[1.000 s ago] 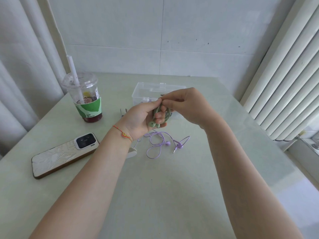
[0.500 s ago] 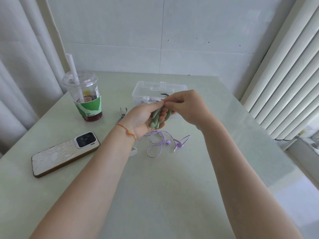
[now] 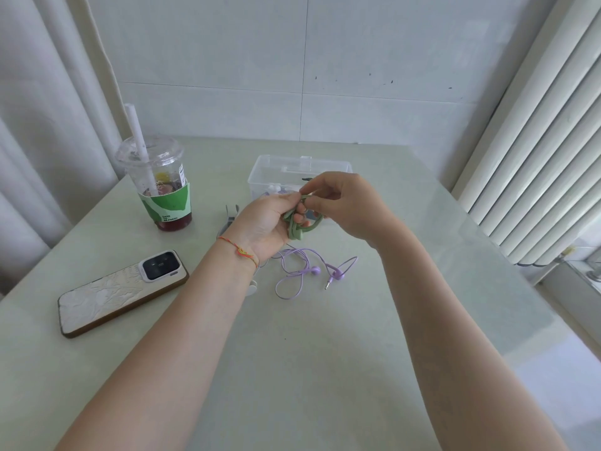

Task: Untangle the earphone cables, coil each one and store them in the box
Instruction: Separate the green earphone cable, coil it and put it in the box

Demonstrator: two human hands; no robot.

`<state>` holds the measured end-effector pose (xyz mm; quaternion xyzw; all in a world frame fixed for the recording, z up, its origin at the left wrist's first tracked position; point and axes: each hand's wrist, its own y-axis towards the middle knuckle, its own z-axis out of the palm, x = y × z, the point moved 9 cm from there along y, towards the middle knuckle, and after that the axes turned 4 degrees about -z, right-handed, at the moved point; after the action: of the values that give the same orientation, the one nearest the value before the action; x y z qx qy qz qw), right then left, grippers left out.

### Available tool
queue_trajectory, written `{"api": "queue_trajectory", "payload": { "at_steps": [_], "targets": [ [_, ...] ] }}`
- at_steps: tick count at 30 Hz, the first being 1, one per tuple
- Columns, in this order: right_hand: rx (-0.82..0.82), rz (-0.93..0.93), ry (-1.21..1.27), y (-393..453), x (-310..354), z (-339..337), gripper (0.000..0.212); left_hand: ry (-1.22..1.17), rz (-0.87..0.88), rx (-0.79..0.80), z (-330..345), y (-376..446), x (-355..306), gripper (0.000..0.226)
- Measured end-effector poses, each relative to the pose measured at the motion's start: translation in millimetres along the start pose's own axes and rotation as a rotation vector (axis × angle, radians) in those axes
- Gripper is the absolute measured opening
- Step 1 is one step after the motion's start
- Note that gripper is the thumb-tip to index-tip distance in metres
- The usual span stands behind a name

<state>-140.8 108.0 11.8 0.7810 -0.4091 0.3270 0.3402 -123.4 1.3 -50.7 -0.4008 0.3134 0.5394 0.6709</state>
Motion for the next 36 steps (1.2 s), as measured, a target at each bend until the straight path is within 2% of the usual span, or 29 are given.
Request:
{"api": "queue_trajectory", "payload": {
  "at_steps": [4, 10, 15, 18, 22, 24, 27, 29, 32, 34, 36],
  "targets": [
    [-0.023, -0.006, -0.04, 0.9, -1.3, -2.4, 0.012, 0.008, 0.0, 0.03, 2.3, 1.4, 0.9, 0.017],
    [-0.097, -0.06, 0.033, -1.1, 5.3, -4.6, 0.014, -0.023, 0.018, 0.035, -0.7, -0.2, -4.3, 0.016],
    [-0.084, -0.005, 0.244, -1.7, 1.7, 2.8, 0.006, -0.035, 0.021, 0.054, -5.0, -0.1, -7.6, 0.016],
    [-0.09, 0.011, 0.282, -1.2, 5.9, 9.2, 0.005, 0.036, 0.049, 0.045, -10.8, -3.3, -13.8, 0.022],
    [-0.155, -0.008, 0.196, 1.8, 17.7, 14.4, 0.008, 0.303, 0.096, 0.024, -17.5, -9.0, -31.0, 0.024],
    [-0.179, -0.013, 0.177, 3.9, 20.9, 18.2, 0.008, 0.373, 0.114, -0.052, -24.2, -13.8, -42.2, 0.021],
    [-0.208, -0.003, 0.122, 5.6, 19.7, 20.2, 0.012, 0.599, 0.197, -0.326, -57.1, -21.0, -59.1, 0.018],
    [-0.204, 0.008, 0.108, 5.1, 16.4, 21.0, 0.011, 0.991, 0.25, -0.524, -82.2, -23.3, -69.3, 0.019],
    [-0.181, 0.027, 0.105, 5.8, 11.9, 25.1, 0.01, 1.572, 0.042, -0.612, -106.5, -13.8, -56.9, 0.029],
    [-0.17, 0.023, 0.096, 7.3, 9.6, 27.2, 0.011, 1.725, -0.122, -0.578, -111.6, -8.2, -43.4, 0.037],
    [-0.161, 0.028, 0.086, 9.4, 6.1, 28.4, 0.013, 1.723, -0.14, -0.551, -108.9, -2.2, -36.4, 0.039]
  ]
}}
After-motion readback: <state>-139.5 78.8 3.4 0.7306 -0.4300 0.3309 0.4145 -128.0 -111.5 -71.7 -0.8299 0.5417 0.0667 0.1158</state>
